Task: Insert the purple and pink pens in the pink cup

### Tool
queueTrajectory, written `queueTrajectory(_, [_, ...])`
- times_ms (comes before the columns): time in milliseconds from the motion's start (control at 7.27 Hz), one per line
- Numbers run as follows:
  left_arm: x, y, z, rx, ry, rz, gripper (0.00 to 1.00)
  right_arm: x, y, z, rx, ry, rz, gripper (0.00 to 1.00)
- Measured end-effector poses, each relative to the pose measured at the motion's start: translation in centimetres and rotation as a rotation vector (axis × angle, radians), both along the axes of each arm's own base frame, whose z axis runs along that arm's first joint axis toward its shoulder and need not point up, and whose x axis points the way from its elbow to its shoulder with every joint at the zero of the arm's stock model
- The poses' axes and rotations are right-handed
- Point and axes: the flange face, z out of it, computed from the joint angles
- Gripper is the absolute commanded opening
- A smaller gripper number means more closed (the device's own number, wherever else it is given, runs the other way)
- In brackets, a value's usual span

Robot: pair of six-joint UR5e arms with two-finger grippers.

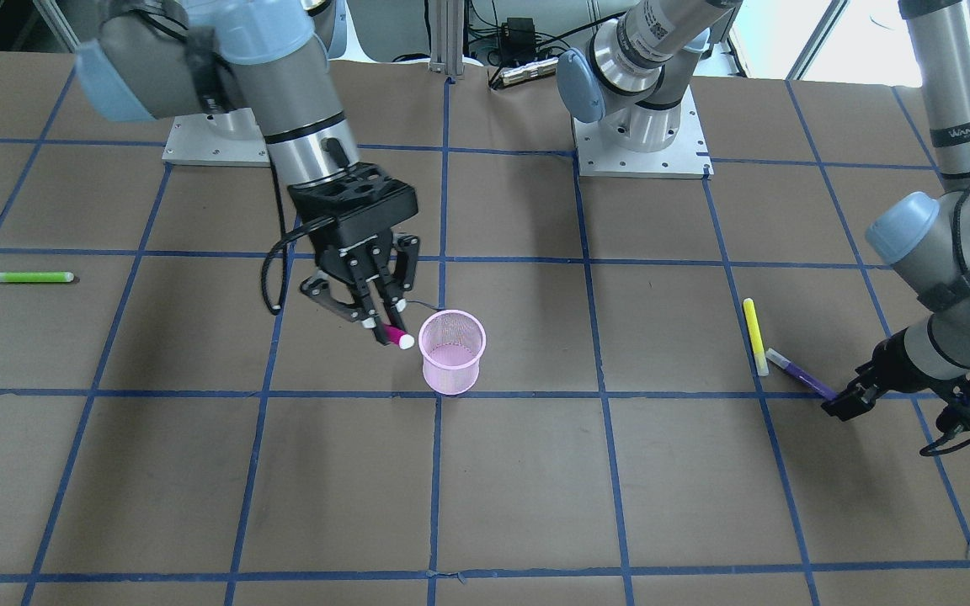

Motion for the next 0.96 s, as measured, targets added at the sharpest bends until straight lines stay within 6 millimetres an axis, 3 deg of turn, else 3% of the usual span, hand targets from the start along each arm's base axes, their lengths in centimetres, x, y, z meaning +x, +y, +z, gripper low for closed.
queueTrajectory(138, [0.1, 0.0, -0.3, 0.001, 0.002, 0.003, 0.55, 1.2, 1.1, -1.7, -0.069, -0.041, 0.001, 0.00])
queueTrajectory(550, [0.1, -0.1, -1.1, 0.008, 0.010, 0.010, 0.21, 2.8, 2.5, -4.7, -0.145, -0.093, -0.020, 0.00])
queueTrajectory(688, [0.2, -0.2, -1.2, 0.008, 0.010, 0.013, 0.00, 3.4, 2.9, -5.7, -0.135, -0.086, -0.025, 0.00])
queueTrajectory(962, [0.3, -0.5, -0.9, 0.001, 0.005, 0.038, 0.00, 4.2, 3.2, -7.9, -0.107, -0.053, -0.033, 0.02])
